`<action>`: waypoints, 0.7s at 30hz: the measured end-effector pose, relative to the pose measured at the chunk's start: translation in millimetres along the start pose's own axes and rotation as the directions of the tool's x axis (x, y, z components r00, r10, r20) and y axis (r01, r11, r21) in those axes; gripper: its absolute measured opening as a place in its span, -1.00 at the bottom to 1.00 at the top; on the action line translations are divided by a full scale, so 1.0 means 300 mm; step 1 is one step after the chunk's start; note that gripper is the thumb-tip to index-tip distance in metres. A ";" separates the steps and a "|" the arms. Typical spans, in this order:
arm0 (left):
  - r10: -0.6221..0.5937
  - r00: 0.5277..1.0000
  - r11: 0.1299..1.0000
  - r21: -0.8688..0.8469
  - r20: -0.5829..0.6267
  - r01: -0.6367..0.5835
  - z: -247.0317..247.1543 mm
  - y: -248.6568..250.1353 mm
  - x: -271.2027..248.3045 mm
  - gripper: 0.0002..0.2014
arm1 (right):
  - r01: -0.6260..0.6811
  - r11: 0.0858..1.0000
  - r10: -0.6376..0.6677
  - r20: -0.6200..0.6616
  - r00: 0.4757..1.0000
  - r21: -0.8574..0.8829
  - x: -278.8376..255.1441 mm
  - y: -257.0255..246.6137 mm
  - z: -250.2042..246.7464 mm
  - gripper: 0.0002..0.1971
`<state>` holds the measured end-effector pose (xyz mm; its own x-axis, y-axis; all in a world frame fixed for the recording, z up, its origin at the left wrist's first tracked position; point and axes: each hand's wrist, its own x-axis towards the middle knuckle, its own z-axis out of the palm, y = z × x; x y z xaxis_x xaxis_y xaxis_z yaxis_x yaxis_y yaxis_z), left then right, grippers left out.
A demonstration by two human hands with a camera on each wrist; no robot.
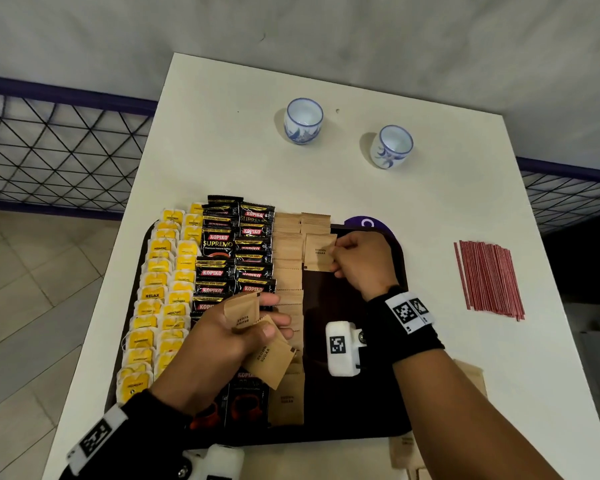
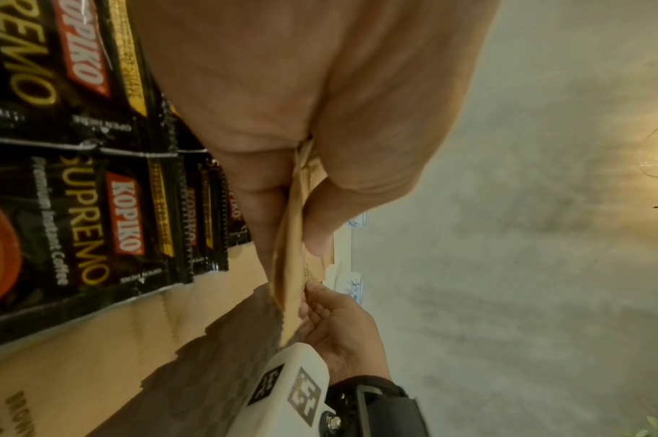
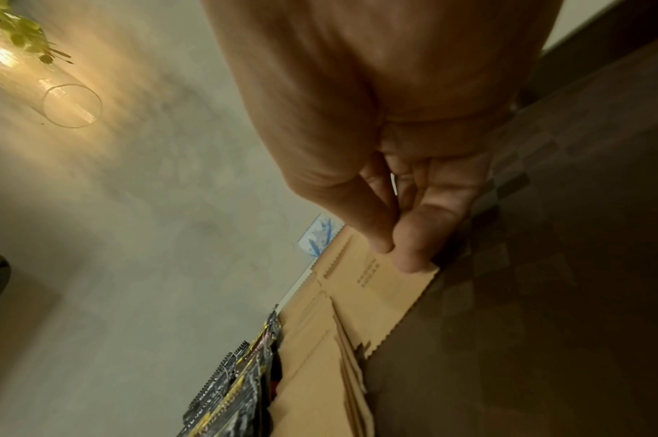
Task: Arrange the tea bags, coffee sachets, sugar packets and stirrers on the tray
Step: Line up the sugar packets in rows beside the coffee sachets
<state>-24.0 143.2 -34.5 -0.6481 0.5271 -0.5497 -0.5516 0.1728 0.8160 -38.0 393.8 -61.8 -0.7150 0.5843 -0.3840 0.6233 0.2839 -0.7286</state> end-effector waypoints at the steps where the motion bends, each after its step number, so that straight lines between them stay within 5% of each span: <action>1: -0.002 1.000 1.000 0.000 0.001 0.002 -0.001 0.000 0.000 -0.63 | -0.002 1.000 0.002 -0.006 1.000 0.002 -0.001 -0.003 0.004 -0.87; 21: 0.012 1.000 1.000 -0.007 -0.014 -0.013 0.000 -0.004 -0.001 -0.65 | 0.010 0.999 -0.009 -0.007 1.000 0.040 0.010 0.009 0.029 -0.91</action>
<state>-23.2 142.7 -35.5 -0.6623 0.5173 -0.5420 -0.5472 0.1601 0.8215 -41.2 389.8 -69.9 -0.7183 0.5873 -0.3730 0.6033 0.2589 -0.7543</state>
